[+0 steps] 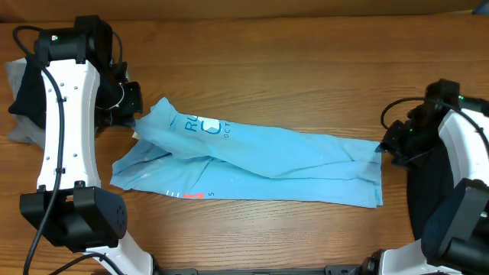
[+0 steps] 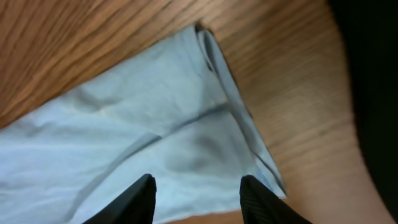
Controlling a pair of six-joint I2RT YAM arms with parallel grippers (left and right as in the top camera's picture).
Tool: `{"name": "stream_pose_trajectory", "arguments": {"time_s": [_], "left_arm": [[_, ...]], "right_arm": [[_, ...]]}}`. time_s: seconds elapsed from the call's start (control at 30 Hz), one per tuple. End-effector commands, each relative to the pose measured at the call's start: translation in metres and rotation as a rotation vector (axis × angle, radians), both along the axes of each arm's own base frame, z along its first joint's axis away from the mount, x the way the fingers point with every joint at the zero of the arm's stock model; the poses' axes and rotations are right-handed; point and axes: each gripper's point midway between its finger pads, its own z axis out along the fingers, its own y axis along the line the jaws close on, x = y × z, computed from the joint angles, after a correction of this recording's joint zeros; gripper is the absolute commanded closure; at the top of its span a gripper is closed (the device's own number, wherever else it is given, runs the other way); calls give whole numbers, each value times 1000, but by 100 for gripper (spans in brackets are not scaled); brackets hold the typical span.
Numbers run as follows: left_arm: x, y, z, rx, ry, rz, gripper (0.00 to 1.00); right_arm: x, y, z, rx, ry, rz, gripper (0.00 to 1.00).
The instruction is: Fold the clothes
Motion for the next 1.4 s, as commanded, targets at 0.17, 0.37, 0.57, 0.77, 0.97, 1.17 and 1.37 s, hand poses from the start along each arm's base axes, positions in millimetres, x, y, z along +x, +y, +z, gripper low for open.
{"name": "stream_pose_trajectory", "arguments": {"time_s": [0.17,0.37,0.57,0.77,0.97,1.17,1.37], "left_arm": [[0,3,-2,9,2,-6,90],[3,3,-2,10,-9,-6,90],[3,3,-2,10,-11,-6,90],[4,4,-2,11,-13,-6,90],[4,4,-2,11,-13,-6,91],[4,4,-2,11,-13,-6,91],[4,4,-2,12,-13,-7,91]], "right_arm": [[-18,24,-39,105,-17,-12,62],[-9,14,-44,51,-51,-35,50],[-2,-4,-47,-48,-60,-100,50],[-4,-6,-58,-61,-62,-111,61],[-4,0,-63,-30,-65,-110,81],[-9,-3,-51,-46,-43,-113,96],[-11,-5,-20,-70,-80,-115,96]]}}
